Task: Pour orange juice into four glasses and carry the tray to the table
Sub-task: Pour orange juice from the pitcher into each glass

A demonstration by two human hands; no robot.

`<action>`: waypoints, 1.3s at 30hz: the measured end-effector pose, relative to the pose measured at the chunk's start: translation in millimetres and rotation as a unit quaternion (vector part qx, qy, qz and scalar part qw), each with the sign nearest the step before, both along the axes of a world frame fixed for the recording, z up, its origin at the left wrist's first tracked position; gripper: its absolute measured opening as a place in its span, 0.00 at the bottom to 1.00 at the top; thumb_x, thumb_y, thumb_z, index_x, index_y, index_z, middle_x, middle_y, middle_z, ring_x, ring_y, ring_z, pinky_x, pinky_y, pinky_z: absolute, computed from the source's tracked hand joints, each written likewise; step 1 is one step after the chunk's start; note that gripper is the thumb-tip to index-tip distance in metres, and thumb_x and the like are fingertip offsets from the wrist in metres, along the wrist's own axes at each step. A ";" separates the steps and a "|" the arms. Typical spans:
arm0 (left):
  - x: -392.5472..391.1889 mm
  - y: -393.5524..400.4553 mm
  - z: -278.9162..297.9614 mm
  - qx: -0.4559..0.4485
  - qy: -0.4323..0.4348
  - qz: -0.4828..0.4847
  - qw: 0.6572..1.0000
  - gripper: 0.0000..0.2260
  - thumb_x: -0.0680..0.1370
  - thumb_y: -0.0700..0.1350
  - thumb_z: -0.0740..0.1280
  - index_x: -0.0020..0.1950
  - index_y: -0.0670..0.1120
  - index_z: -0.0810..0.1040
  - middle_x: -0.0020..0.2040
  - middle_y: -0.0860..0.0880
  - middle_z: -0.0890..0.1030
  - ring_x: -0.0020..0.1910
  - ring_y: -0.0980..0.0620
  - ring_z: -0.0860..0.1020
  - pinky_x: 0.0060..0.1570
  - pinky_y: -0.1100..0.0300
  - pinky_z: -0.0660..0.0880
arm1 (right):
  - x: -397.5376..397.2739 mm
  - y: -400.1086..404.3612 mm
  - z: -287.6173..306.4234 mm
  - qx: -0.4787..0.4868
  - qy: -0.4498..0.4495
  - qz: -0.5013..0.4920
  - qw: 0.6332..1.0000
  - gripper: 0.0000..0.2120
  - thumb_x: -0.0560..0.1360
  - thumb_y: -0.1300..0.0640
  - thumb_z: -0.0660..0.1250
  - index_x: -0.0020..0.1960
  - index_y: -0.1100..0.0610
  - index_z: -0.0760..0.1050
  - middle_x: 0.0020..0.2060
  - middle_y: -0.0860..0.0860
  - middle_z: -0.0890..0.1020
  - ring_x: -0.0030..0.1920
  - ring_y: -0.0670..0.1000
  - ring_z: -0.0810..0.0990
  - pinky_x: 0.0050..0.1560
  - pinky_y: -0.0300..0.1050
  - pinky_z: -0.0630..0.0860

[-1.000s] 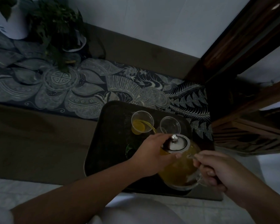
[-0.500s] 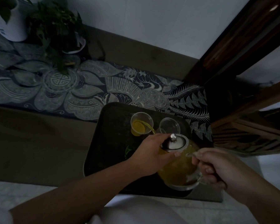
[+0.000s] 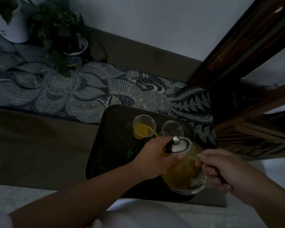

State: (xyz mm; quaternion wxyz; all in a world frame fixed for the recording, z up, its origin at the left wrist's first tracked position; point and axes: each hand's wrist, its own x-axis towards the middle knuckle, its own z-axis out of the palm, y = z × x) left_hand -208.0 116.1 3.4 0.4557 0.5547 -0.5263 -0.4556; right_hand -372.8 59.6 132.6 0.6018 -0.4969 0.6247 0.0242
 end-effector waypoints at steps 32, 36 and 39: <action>0.7 2.1 0.3 0.045 0.070 -0.015 0.996 0.14 0.76 0.51 0.70 0.62 0.51 0.78 0.55 0.52 0.81 0.55 0.53 0.79 0.57 0.46 0.77 | 1.0 -1.5 0.5 -0.023 -0.004 0.037 0.999 0.12 0.80 0.57 0.58 0.46 0.63 0.76 0.24 0.50 0.70 0.22 0.46 0.66 0.20 0.33 0.56; 1.2 2.1 0.0 0.040 0.064 -0.014 0.997 0.14 0.76 0.52 0.70 0.61 0.52 0.78 0.54 0.53 0.82 0.54 0.54 0.80 0.55 0.46 0.77 | 1.4 -1.7 0.2 -0.024 -0.002 0.038 0.999 0.12 0.81 0.57 0.58 0.46 0.63 0.77 0.24 0.50 0.70 0.21 0.46 0.66 0.19 0.32 0.56; 1.4 1.8 -0.8 0.036 0.062 -0.010 0.997 0.14 0.76 0.51 0.70 0.61 0.52 0.78 0.54 0.53 0.82 0.54 0.56 0.79 0.56 0.47 0.77 | 2.1 -2.1 -0.3 -0.026 0.001 0.037 0.999 0.12 0.81 0.57 0.58 0.47 0.63 0.76 0.23 0.50 0.71 0.21 0.46 0.66 0.19 0.33 0.56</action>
